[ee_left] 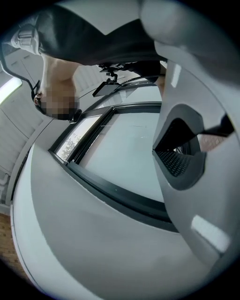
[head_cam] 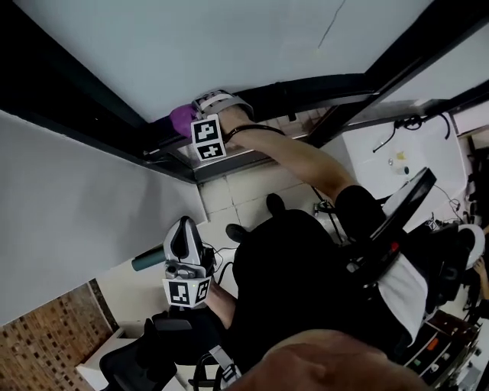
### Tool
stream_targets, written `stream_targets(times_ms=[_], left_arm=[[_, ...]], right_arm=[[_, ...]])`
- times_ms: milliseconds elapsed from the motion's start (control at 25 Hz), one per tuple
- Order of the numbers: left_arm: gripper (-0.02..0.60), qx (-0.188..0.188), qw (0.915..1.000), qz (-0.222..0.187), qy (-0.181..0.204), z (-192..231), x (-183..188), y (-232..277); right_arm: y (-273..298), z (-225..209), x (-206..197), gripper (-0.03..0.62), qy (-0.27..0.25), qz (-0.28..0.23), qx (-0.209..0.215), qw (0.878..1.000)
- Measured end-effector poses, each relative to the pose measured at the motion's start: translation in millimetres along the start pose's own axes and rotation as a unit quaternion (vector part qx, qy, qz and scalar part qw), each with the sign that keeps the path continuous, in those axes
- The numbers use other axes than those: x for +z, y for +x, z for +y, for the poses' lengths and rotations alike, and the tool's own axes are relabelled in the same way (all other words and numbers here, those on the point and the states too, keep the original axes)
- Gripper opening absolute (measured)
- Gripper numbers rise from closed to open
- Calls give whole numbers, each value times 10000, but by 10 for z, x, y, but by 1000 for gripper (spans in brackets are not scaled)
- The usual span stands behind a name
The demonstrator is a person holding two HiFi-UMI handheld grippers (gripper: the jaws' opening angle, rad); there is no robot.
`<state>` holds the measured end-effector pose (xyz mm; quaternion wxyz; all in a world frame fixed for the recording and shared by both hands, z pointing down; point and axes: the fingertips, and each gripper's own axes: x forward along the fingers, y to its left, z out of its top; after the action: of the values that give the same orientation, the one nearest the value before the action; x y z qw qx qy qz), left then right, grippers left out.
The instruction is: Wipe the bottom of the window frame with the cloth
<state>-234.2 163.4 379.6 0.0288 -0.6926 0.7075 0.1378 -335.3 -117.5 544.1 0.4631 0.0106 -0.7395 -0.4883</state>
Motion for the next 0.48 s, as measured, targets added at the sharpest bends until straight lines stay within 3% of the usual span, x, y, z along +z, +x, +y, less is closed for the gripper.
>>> stream_targets(times_ms=[200, 480], left_arm=[[-9, -342, 9993, 109, -91, -164, -104, 253], [-9, -524, 9984, 151, -122, -306, -154, 395]], right_arm=[[-161, 41, -876, 57, -238, 835, 72, 9962], [-265, 105, -1399, 57, -696, 1590, 28, 9848]])
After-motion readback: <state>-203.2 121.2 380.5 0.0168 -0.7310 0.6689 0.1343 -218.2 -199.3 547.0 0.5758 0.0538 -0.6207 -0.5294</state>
